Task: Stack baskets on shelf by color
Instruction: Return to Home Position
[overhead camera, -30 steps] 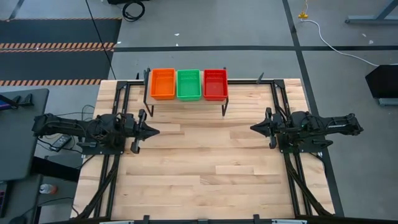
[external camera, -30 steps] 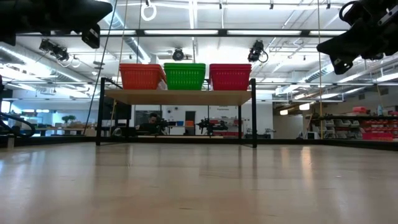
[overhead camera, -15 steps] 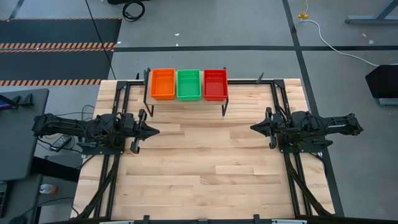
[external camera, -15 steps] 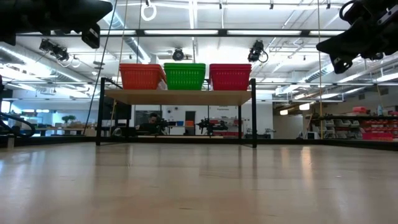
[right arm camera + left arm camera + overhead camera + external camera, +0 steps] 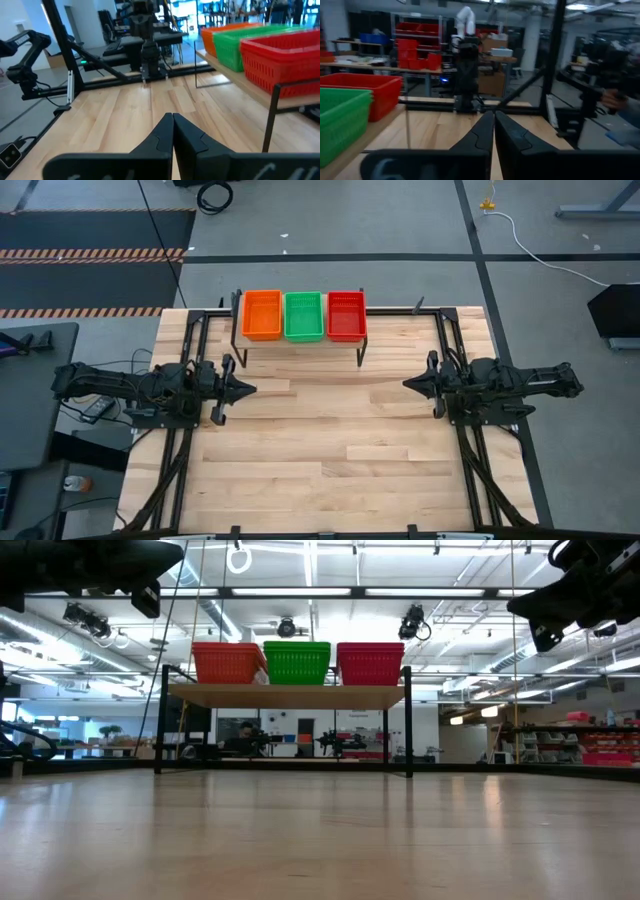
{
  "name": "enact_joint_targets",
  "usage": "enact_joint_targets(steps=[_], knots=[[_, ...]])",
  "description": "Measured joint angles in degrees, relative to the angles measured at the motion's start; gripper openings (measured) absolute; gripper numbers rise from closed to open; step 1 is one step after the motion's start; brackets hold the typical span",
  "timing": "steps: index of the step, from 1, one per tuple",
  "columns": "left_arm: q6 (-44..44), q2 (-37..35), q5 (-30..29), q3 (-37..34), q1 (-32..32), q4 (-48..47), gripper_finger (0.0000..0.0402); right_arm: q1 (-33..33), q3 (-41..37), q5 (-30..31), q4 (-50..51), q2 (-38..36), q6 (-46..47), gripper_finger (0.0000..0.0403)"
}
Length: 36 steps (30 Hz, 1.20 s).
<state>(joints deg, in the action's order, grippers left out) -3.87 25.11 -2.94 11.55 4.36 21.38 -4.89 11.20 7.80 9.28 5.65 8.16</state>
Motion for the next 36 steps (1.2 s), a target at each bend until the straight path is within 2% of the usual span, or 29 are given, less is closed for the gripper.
enact_joint_targets(steps=[3, 8, 13, 21, 36], knots=[[-0.73, 0.0, -1.66, 0.0, -0.02, 1.11, 0.0014, -0.04, 0.0, -0.92, -0.7, -0.03, -1.79, 0.0011], [-0.85, -0.05, -1.05, -1.77, 0.15, 4.04, 0.0008, -0.04, -1.74, -0.9, -1.43, -0.45, -2.36, 0.0011], [-1.45, -0.13, -0.1, -11.1, 0.11, 19.53, 0.0012, -0.04, -3.85, -0.41, -3.59, -2.67, -2.36, 0.0011], [-1.26, -4.33, -0.17, -11.04, -0.02, 16.43, 0.0009, -0.09, -4.02, -0.43, -0.5, -5.34, -2.19, 0.0011], [-0.85, -24.37, -1.42, -11.09, -0.07, -7.0, 0.0013, -0.11, -4.02, -1.62, 0.96, -5.33, -2.19, 0.0011]])
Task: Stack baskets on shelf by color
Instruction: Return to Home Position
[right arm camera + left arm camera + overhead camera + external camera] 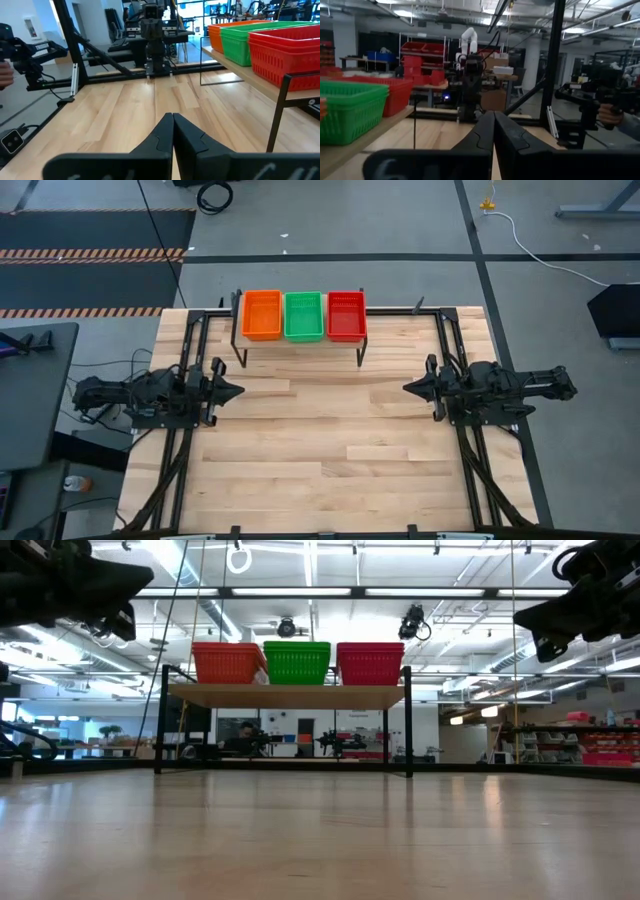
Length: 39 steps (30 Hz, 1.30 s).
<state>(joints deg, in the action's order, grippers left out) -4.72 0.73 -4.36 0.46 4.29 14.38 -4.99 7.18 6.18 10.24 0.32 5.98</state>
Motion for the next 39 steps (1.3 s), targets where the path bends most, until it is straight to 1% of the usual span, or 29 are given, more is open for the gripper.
enact_joint_targets(steps=[2, 6, 9, 11, 18, 20, 22, 29, 36, 39], knots=[[-0.74, -0.73, -0.14, -0.02, 0.0, -1.54, 0.0013, 0.01, 0.0, -0.09, -0.01, 0.0, 0.02, 0.0011], [-3.43, -0.39, -0.33, -0.03, 0.0, -1.46, 0.0008, 0.02, 0.0, -0.77, 0.02, 0.0, 0.22, 0.0011], [-1.39, -0.39, -1.3, -0.04, 0.0, -1.63, 0.0007, 0.02, 0.0, -0.89, -0.41, 0.0, 0.22, 0.0011], [0.27, -0.41, -2.54, -0.04, 0.0, -4.08, 0.0008, 0.01, 0.0, -0.89, -0.75, 0.0, 0.0, 0.0011], [-0.53, -0.48, -3.84, -0.04, 0.0, -8.26, 0.0008, 0.0, 0.0, -1.7, 0.19, 0.0, -0.15, 0.0011], [-0.3, -0.48, -6.12, -0.04, 0.02, -10.74, 0.0005, 0.02, -0.01, -1.53, 0.39, 0.02, -0.11, 0.0011], [-0.38, -0.4, -7.3, -0.04, 0.0, -11.15, 0.0004, 0.01, 0.0, -1.96, -0.2, 0.01, 0.3, 0.0011], [1.16, -0.36, -6.79, -0.04, 0.0, -11.4, 0.0012, 0.01, 0.0, -6.65, -0.33, 0.02, 0.44, 0.0011], [0.07, -0.37, -6.77, -0.06, 0.0, -10.98, 0.0017, 0.02, -0.14, -5.52, -1.61, 0.02, -1.09, 0.0011], [0.01, -0.37, -6.8, -0.06, 0.0, -10.82, 0.0015, 0.02, -2.17, -4.82, -4.74, 0.0, -1.09, 0.0011]])
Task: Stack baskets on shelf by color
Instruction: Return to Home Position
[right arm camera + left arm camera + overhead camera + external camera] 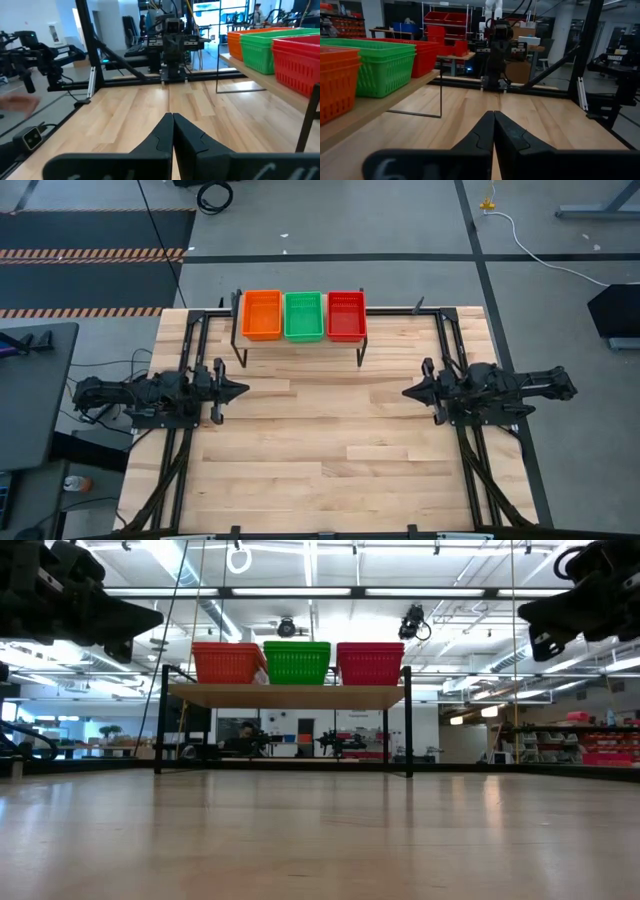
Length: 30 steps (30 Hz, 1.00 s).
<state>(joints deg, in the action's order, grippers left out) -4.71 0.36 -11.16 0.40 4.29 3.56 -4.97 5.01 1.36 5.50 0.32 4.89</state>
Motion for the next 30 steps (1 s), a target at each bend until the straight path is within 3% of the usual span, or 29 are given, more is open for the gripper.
enact_joint_targets(steps=[7, 13, 19, 30], knots=[[-0.17, 0.0, -0.02, 0.0, 0.0, 0.36, 0.0016, 0.18, -4.42, 0.49, -7.31, 0.0, -1.54, 0.0011], [-0.17, 0.0, -0.01, -0.02, 0.0, 0.54, 0.0024, 0.21, -4.65, -0.47, -8.26, 0.0, -2.37, 0.0011], [-0.15, 0.0, 0.0, -0.02, 0.01, 0.64, 0.0017, 0.17, -4.63, -6.02, -8.82, 0.02, -2.08, 0.0011], [-0.13, 0.0, 0.01, -0.02, 0.01, 0.69, 0.0027, 0.2, -4.63, -5.46, -8.9, 0.04, -1.67, 0.0011]])
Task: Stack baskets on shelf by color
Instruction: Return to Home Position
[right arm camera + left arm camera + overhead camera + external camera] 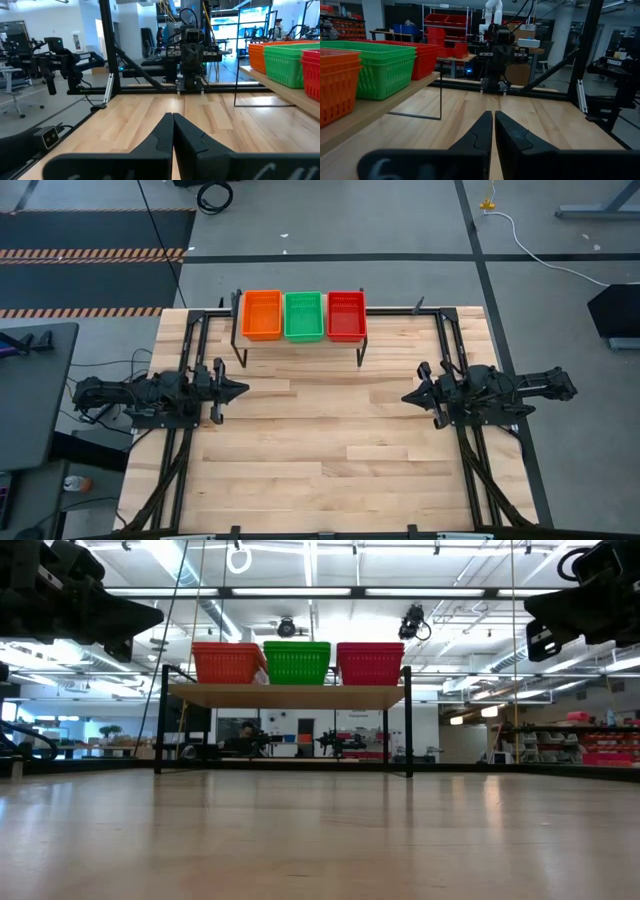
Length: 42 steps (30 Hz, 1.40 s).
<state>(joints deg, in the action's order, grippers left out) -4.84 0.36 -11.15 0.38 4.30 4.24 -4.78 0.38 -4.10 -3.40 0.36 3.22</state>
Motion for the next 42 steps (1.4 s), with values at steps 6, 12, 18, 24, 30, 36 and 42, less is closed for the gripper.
enact_joint_targets(steps=[6, 12, 18, 24, 30, 36, 42], knots=[[0.0, 0.0, 0.02, 0.0, 0.0, -0.01, 0.002, 0.0, 0.0, 0.02, 0.02, 0.0, 0.02, 0.0011], [0.0, 0.0, 0.02, 0.0, -0.01, -0.01, 0.0023, 0.0, 0.0, 0.07, 0.02, 0.0, 0.03, 0.0011], [0.04, 0.0, 0.02, 0.0, 0.01, 0.01, 0.0029, 0.0, 0.0, 0.07, 0.04, 0.0, 0.05, 0.0011], [0.02, 0.0, 0.02, 0.0, 0.01, 0.0, 0.0022, 0.0, 0.0, 0.07, 0.04, 0.0, 0.07, 0.0012], [0.02, 0.0, 0.02, 0.0, 0.02, 0.01, 0.0025, 0.0, 0.0, 0.09, 0.04, 0.0, 0.07, 0.0012], [0.02, 0.0, 0.02, 0.0, 0.02, -0.01, 0.0031, 0.0, 0.0, 0.09, 0.05, 0.0, 0.09, 0.0012], [0.02, 0.0, 0.02, 0.0, 0.02, -0.01, 0.0025, 0.0, 0.0, 0.09, 0.07, 0.0, 0.09, 0.0012]])
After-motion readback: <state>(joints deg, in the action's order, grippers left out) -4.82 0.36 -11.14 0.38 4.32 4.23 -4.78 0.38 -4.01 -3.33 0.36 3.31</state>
